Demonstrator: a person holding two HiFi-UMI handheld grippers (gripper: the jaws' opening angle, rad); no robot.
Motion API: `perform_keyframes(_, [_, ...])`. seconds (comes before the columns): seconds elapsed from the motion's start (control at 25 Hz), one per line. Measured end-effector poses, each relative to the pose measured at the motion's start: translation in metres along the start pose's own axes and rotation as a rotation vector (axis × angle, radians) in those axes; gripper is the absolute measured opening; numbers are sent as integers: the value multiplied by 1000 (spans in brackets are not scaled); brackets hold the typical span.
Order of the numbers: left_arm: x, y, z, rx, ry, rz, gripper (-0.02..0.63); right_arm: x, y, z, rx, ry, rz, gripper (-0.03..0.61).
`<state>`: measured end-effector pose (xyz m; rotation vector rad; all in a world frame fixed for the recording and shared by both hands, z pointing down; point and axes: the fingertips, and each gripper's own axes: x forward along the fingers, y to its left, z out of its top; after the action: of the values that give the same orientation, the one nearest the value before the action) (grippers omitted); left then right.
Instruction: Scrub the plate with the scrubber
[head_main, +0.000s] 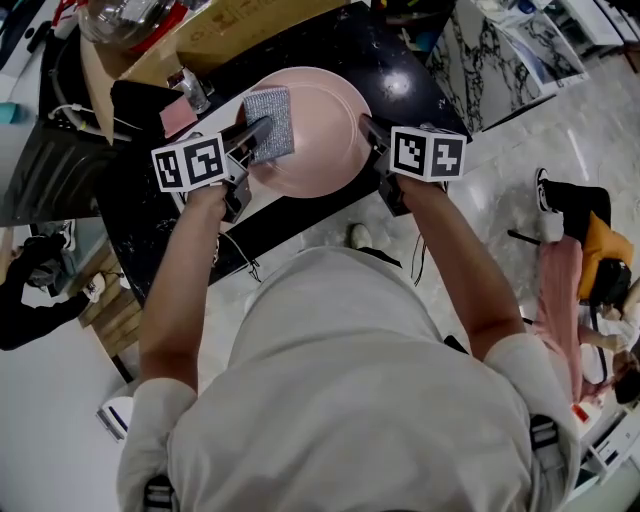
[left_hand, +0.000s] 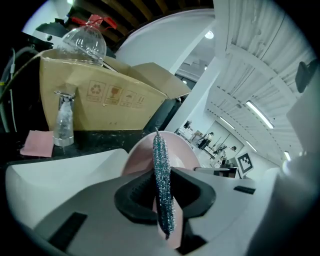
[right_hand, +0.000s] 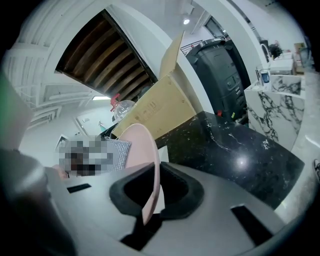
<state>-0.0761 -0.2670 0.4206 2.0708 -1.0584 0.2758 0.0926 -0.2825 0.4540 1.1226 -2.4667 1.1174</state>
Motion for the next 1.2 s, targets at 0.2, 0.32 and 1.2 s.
perform_keyframes(0.2, [-17,18,3,3,-9,49,66,-3,-7,0,7,-4,-16,25])
perform_keyframes(0.32, [-12,-2,5,12,-17,4,66,-3,-11,-1,25,-4,-20,25])
perform_keyframes(1.2, [38,-52,-25,32,63,-90,66,-5,-2,4,14,-24,2,23])
